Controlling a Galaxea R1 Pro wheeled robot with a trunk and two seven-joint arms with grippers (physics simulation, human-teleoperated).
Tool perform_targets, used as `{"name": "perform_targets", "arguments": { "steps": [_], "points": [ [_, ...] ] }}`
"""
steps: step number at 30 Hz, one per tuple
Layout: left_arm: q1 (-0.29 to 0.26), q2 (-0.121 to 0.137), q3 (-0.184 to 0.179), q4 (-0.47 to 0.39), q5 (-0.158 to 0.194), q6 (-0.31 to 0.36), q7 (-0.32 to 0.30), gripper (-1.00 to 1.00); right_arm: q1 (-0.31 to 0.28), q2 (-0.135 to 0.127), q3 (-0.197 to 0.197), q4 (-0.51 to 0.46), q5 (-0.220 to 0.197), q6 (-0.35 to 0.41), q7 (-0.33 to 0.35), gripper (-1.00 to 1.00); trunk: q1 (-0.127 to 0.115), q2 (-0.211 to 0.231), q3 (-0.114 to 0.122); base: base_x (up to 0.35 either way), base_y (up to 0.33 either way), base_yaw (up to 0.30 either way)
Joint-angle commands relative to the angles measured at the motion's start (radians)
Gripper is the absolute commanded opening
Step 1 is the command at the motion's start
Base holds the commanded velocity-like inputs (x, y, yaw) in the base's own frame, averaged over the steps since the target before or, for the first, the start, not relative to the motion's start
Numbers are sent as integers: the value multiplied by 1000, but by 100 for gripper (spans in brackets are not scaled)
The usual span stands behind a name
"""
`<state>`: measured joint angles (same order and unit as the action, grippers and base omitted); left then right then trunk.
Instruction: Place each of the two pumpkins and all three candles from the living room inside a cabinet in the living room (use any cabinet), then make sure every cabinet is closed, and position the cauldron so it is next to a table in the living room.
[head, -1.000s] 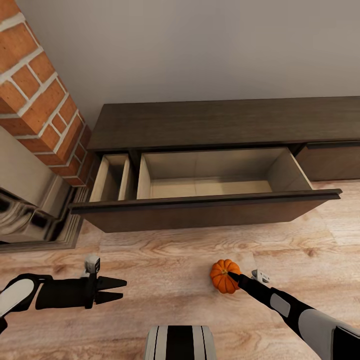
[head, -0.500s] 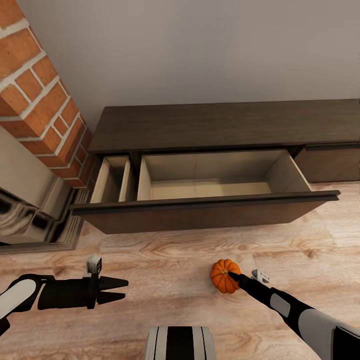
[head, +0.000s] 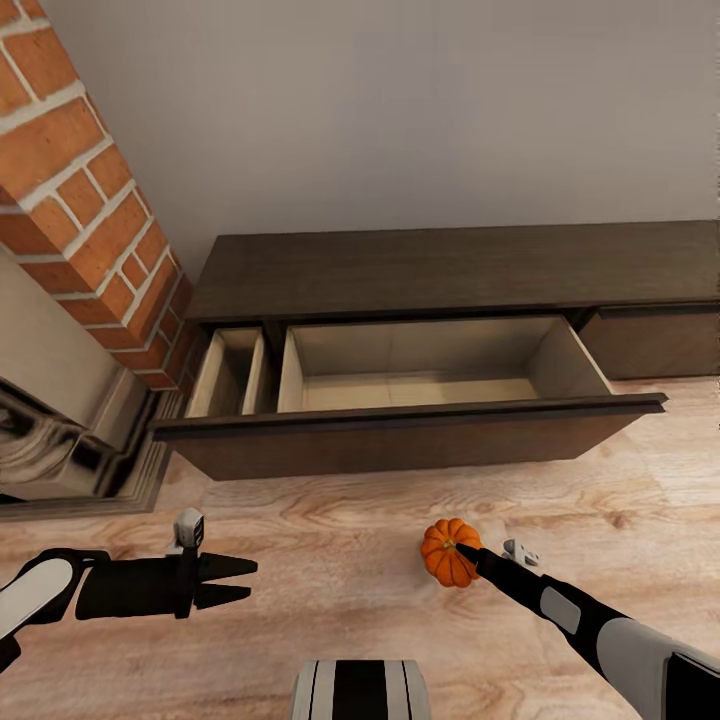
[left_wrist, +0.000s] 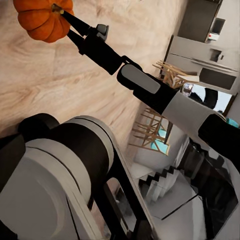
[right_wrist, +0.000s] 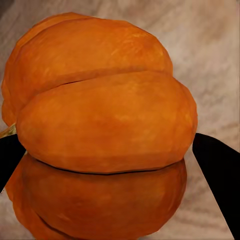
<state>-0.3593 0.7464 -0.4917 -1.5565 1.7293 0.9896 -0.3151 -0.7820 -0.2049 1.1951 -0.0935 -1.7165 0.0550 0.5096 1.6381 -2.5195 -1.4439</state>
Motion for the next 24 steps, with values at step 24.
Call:
{"name": "perform_targets", "arguments": {
  "steps": [24],
  "points": [
    [-3, -25, -3, 116, -10, -2, -4, 100, 18, -5, 2, 3, -11, 146, 13, -100, -11, 5, 92, -69, 0, 0]
  ]
}}
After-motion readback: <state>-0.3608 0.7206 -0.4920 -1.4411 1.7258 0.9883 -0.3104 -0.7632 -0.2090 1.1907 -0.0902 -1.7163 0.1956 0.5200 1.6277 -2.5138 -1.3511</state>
